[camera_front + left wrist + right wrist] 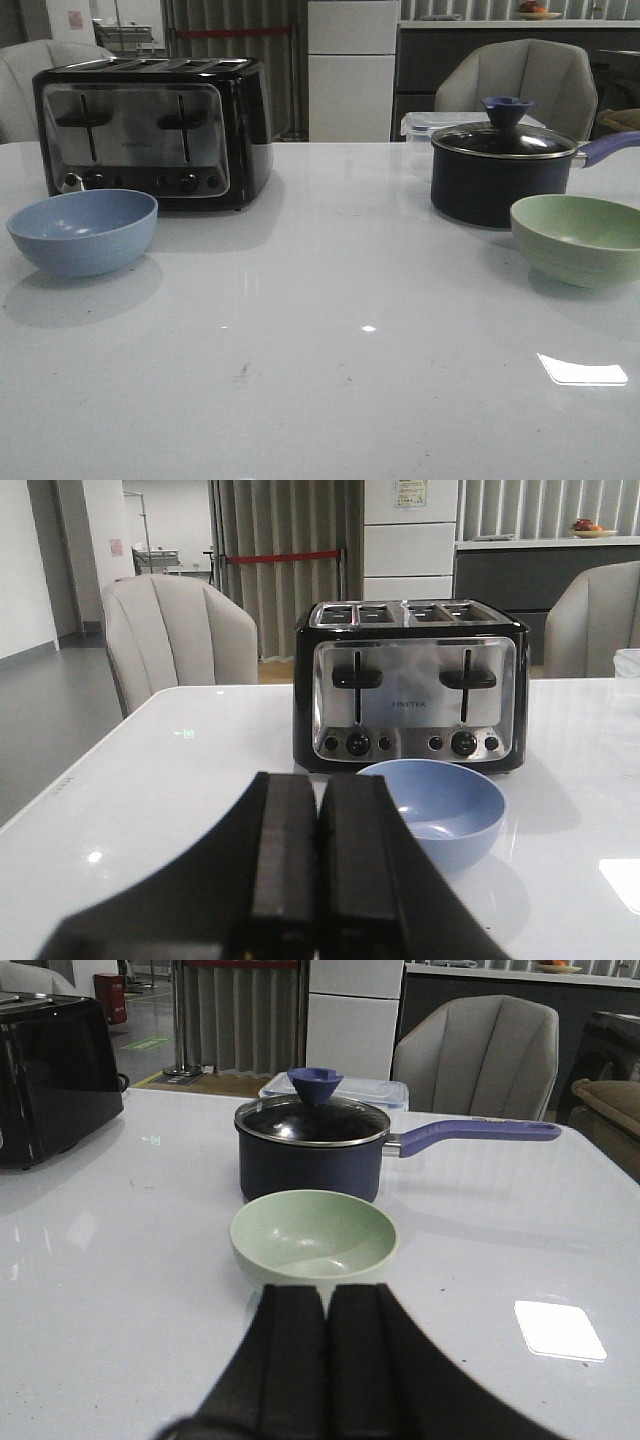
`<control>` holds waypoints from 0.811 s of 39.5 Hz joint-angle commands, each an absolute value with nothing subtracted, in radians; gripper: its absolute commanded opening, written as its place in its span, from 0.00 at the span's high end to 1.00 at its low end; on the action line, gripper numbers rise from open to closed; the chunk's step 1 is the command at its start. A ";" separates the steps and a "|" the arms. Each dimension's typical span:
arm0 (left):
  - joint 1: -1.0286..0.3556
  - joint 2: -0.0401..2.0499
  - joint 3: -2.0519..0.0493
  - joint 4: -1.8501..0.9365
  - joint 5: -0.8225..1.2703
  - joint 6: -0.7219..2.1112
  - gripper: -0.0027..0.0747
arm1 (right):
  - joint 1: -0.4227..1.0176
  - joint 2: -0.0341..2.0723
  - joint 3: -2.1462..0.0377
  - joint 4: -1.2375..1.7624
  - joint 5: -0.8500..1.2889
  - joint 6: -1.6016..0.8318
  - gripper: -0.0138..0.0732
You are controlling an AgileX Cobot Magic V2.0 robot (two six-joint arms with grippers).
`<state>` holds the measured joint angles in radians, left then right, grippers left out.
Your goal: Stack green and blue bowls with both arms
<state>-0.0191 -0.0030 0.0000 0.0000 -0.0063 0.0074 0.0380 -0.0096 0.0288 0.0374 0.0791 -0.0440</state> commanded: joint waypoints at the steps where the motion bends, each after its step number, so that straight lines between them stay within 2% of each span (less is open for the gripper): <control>1: -0.020 -0.022 0.010 -0.009 -0.130 0.000 0.84 | 0.030 -0.029 0.022 0.036 -0.062 -0.050 0.82; 6: -0.020 -0.022 -0.005 -0.009 -0.213 0.000 0.84 | 0.030 -0.029 -0.014 0.036 -0.098 -0.050 0.82; 15: -0.020 -0.018 -0.178 -0.009 -0.185 0.000 0.84 | 0.030 -0.023 -0.227 0.036 0.047 -0.050 0.82; 23: -0.020 0.019 -0.402 -0.009 0.039 0.000 0.84 | 0.030 0.090 -0.434 0.036 0.208 -0.050 0.82; 32: -0.020 0.174 -0.615 -0.009 0.322 0.000 0.84 | 0.030 0.296 -0.606 0.036 0.383 -0.050 0.82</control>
<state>-0.0191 0.1000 -0.5344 0.0000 0.2888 0.0074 0.0380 0.2135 -0.5278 0.0374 0.3983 -0.0440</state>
